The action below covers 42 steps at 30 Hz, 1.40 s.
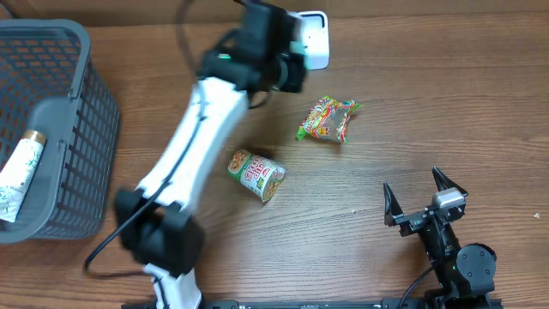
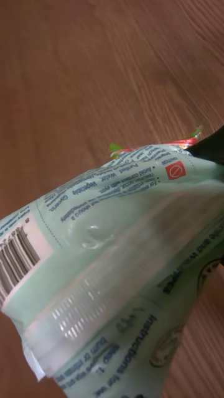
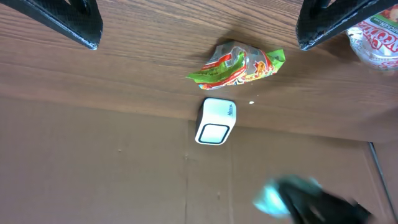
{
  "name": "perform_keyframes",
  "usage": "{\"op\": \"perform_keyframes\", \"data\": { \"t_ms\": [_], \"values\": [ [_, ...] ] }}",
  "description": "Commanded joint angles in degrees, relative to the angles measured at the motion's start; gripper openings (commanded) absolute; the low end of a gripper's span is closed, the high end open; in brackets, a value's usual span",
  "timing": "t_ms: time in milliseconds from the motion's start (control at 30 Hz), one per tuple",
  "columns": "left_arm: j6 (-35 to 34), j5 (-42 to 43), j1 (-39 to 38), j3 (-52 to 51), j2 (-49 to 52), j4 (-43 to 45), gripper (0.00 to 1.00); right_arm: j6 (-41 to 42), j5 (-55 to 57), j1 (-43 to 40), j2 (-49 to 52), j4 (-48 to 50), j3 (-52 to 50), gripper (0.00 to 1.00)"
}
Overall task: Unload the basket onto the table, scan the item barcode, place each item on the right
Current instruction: 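Carry the green wipes pack past the scanner and release it on table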
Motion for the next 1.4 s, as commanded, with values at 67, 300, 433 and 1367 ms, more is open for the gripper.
{"op": "perform_keyframes", "data": {
  "t_ms": [67, 300, 433, 1367],
  "values": [
    [0.5, 6.1, -6.6, -0.1, 7.7, 6.4, 0.04, 0.2, 0.4, 0.2, -0.4, 0.3, -0.6, 1.00],
    [0.4, 10.5, -12.5, -0.1, 12.9, 14.8, 0.04, 0.2, 0.4, 0.2, -0.4, 0.3, -0.6, 1.00],
    [-1.8, 10.2, -15.0, -0.1, 15.8, 14.7, 0.04, 0.2, 0.4, 0.2, -0.4, 0.3, -0.6, 1.00],
    [-1.8, 9.3, -3.2, 43.2, 18.9, -21.0, 0.70, 0.2, 0.4, 0.2, -0.4, 0.3, -0.6, 1.00]
  ]
}}
